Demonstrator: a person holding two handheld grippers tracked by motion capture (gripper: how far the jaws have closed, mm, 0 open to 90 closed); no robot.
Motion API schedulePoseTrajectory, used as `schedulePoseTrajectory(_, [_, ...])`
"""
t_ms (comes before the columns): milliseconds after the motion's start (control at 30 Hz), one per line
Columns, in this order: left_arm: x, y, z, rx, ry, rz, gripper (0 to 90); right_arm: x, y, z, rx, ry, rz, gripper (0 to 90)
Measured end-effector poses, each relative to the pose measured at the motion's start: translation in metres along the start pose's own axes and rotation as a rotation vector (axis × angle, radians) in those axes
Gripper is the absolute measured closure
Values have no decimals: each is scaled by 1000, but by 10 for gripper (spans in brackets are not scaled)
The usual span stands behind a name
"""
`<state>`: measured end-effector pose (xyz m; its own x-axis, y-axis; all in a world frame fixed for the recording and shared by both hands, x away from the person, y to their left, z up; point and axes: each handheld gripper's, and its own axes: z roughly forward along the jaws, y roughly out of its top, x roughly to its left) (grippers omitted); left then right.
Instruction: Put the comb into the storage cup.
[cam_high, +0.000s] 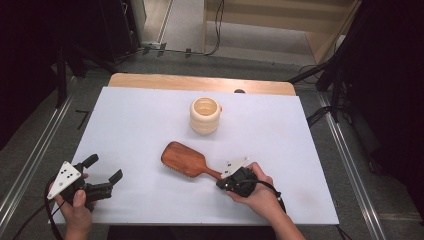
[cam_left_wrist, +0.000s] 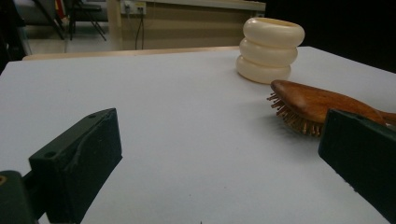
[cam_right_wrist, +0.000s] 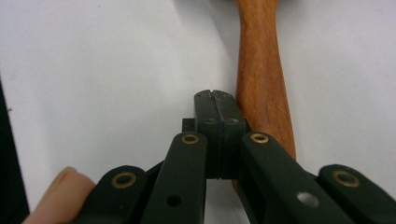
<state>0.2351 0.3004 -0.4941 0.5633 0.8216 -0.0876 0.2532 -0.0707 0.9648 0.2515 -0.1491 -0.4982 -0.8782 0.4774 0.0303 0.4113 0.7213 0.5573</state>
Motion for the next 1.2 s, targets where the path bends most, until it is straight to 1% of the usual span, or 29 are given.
schedulePoseTrajectory(33, [0,0,0,0,-8,0,0,-1,-1,0,-2,-4,5,884])
schedulePoseTrajectory(100, [0,0,-1,-3,-5,4,35,-3,-1,-1,2,-12,0,884])
schedulePoseTrajectory(167, [0,0,-1,-2,-4,6,35,-3,-1,-3,9,-19,-3,884])
schedulePoseTrajectory(267, [0,0,-1,-3,-1,5,35,-3,-1,-8,-5,-4,-4,883])
schedulePoseTrajectory(333, [-1,0,-1,-2,1,6,35,-3,0,-12,-18,4,-16,878])
schedulePoseTrajectory(400, [-1,0,-1,-2,0,10,22,-2,2,-19,-28,0,-28,808])
schedulePoseTrajectory(467, [-1,0,-1,-2,1,10,22,-2,2,-20,-31,6,-37,798])
schedulePoseTrajectory(533, [-1,0,-1,-2,1,9,22,-2,5,-24,-37,6,-53,736])
schedulePoseTrajectory(600, [-1,0,-1,-2,2,9,21,-3,8,-26,-34,8,-68,636])
schedulePoseTrajectory(633, [-1,0,-1,-1,3,10,21,-3,11,-28,-27,5,-61,576])
schedulePoseTrajectory(667, [-1,0,-1,-1,3,10,22,-4,13,-29,-27,10,-71,536])
schedulePoseTrajectory(700, [-1,0,-1,-1,3,10,21,-4,15,-30,-29,5,-75,499])
schedulePoseTrajectory(733, [-1,0,-1,-2,3,10,21,-4,18,-31,-30,-12,-82,446])
schedulePoseTrajectory(800, [-1,0,-1,-1,2,10,21,-4,24,-32,-30,-10,-94,373])
schedulePoseTrajectory(833, [-1,0,-1,-1,3,10,21,-5,27,-33,-33,-17,-101,306])
schedulePoseTrajectory(867, [-1,1,-1,-1,3,10,21,-5,30,-33,-28,-12,-95,227])
schedulePoseTrajectory(900, [-1,1,-1,1,3,11,21,-6,32,-33,-25,-7,-95,168])
schedulePoseTrajectory(933, [-1,1,-1,1,3,11,21,-7,34,-32,-21,0,-89,82])
schedulePoseTrajectory(967, [-1,0,-1,0,4,11,21,-8,36,-31,-12,2,-78,34])
schedulePoseTrajectory(1000, [-1,0,-1,0,4,12,21,-10,38,-29,-9,14,-69,0])
schedulePoseTrajectory(1067, [-1,1,-1,1,4,12,22,-14,41,-27,-2,25,-55,0])
schedulePoseTrajectory(1100, [-1,1,-1,1,5,12,21,-15,43,-25,3,38,-53,0])
schedulePoseTrajectory(1133, [-1,1,-1,1,4,11,21,-17,45,-24,13,32,-52,0])
schedulePoseTrajectory(1200, [-1,1,-1,1,4,11,21,-18,50,-21,35,35,-37,0])
